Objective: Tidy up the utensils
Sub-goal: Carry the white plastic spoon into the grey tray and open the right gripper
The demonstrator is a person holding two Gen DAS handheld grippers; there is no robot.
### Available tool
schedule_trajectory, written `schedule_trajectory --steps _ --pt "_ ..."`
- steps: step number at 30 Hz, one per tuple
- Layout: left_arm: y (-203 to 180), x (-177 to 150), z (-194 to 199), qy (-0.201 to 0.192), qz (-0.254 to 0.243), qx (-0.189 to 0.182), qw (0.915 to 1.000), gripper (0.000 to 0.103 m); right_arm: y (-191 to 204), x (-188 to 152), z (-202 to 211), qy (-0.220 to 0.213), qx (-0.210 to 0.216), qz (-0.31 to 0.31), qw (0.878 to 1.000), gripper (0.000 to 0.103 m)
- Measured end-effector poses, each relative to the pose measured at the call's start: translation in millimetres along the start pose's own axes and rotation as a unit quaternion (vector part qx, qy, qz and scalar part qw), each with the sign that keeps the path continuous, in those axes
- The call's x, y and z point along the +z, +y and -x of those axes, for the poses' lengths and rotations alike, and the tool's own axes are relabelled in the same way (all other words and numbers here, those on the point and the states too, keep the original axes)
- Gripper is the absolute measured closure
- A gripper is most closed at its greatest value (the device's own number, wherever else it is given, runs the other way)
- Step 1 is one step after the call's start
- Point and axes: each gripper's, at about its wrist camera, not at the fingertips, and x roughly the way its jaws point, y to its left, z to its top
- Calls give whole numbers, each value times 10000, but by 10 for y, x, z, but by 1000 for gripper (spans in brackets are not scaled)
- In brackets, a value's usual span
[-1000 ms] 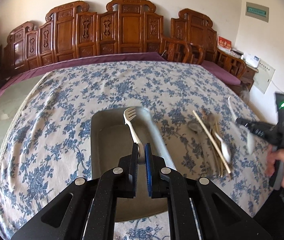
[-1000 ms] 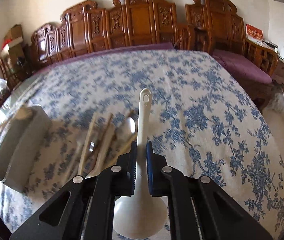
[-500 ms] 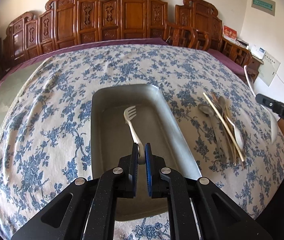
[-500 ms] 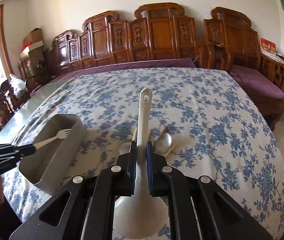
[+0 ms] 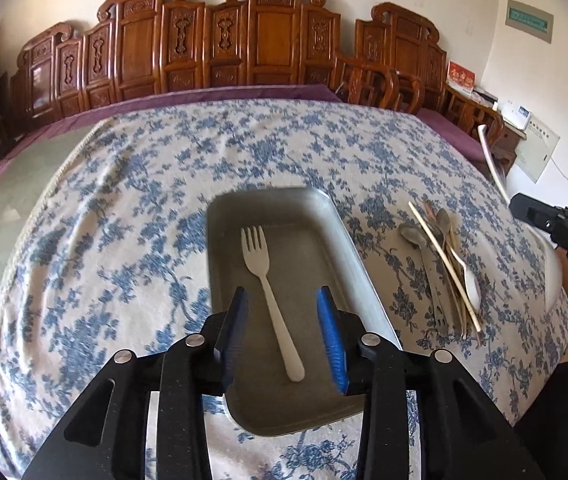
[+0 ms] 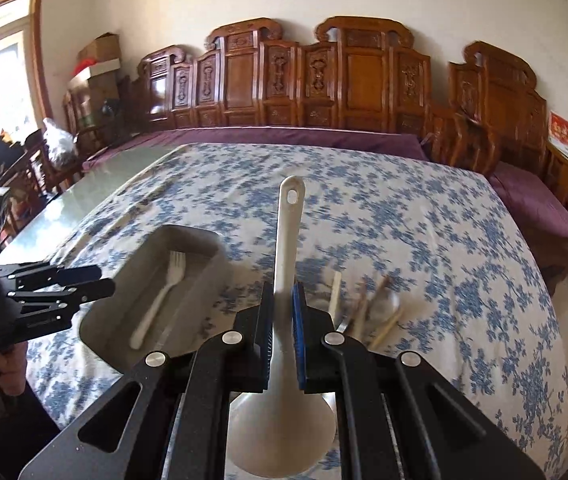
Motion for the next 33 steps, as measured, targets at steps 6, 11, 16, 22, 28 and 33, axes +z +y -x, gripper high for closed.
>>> schedule_trajectory --steps 6,11,16,22,28,33 --pt "217 69 210 -230 81 110 9996 59 364 124 -81 64 296 110 9995 92" --pt "454 101 278 -334 227 400 9984 39 692 228 -210 129 482 264 9984 92" --pt "678 127 314 -441 382 677 9960 23 958 320 -334 167 678 336 9970 98" --pt "880 135 345 -527 621 666 9945 19 1151 362 -528 236 863 338 9954 103" --pt "925 113 373 -559 610 734 9939 19 1192 303 -828 579 851 336 9941 103" --pt "991 113 382 -560 722 755 9930 19 1219 252 -930 642 1007 417 9920 102"
